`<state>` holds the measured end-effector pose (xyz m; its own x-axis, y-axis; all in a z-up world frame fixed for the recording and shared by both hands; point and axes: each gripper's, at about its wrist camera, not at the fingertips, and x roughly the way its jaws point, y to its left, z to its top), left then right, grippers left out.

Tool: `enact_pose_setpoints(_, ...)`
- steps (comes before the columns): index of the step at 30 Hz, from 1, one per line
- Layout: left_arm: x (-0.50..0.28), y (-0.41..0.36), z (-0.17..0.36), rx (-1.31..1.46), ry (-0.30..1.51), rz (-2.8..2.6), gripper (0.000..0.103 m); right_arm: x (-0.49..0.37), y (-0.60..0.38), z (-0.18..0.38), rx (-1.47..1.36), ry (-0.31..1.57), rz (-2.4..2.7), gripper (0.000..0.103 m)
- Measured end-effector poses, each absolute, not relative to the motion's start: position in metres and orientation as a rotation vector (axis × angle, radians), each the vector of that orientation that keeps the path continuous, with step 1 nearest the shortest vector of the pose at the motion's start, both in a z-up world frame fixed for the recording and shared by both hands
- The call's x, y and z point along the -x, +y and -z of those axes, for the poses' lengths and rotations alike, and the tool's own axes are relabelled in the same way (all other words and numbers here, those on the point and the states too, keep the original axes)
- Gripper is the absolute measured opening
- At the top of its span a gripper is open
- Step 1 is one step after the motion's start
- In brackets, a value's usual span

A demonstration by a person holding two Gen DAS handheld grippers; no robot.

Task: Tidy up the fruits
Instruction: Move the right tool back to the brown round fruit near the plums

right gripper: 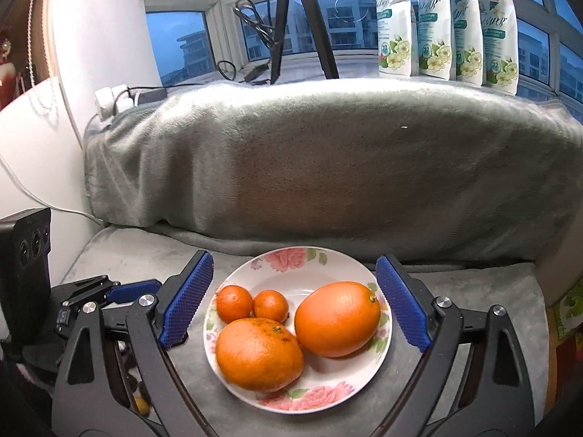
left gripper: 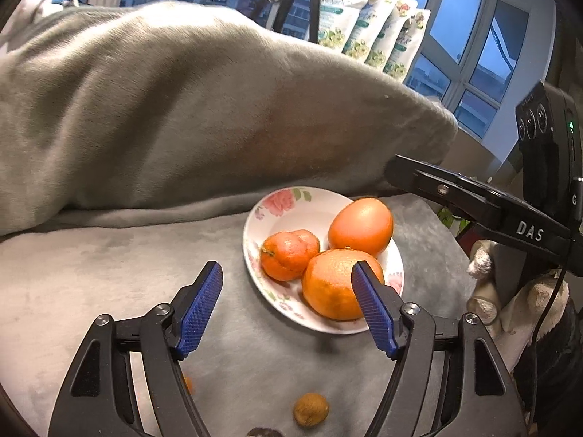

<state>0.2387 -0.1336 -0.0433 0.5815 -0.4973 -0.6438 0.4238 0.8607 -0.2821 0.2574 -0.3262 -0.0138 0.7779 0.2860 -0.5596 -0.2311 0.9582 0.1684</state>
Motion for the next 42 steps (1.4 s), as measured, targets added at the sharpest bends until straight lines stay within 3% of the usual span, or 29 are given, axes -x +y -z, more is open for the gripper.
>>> enact_pose_setpoints(20, -0.171, -0.053, 0.033, 0.125, 0.737, 0.424, 0.072, -0.177, -0.282, 0.009, 0.016, 0.623, -0.514, 0.093)
enact_pose_setpoints(23, -0.160, -0.048, 0.035, 0.120, 0.741, 0.421, 0.071, -0.170, -0.271, 0.014, 0.039, 0.639, -0.551, 0.086)
enact_pose_setpoints(29, -0.147, -0.041, 0.046, 0.122, 0.771, 0.428, 0.058, -0.153, -0.251, 0.028, 0.070, 0.674, -0.623, 0.076)
enact_pose_setpoints(31, -0.146, -0.040, 0.052, 0.128, 0.790, 0.438, 0.054, -0.145, -0.244, 0.036, 0.083, 0.696, -0.645, 0.065)
enact_pose_setpoints(37, -0.140, -0.045, 0.063, 0.134, 0.821, 0.470, 0.044, -0.133, -0.232, 0.056, 0.150, 0.745, -0.660, 0.051)
enact_pose_setpoints(42, -0.134, -0.050, 0.073, 0.118, 0.847, 0.488, 0.040, -0.132, -0.234, 0.063, 0.153, 0.768, -0.657, 0.049)
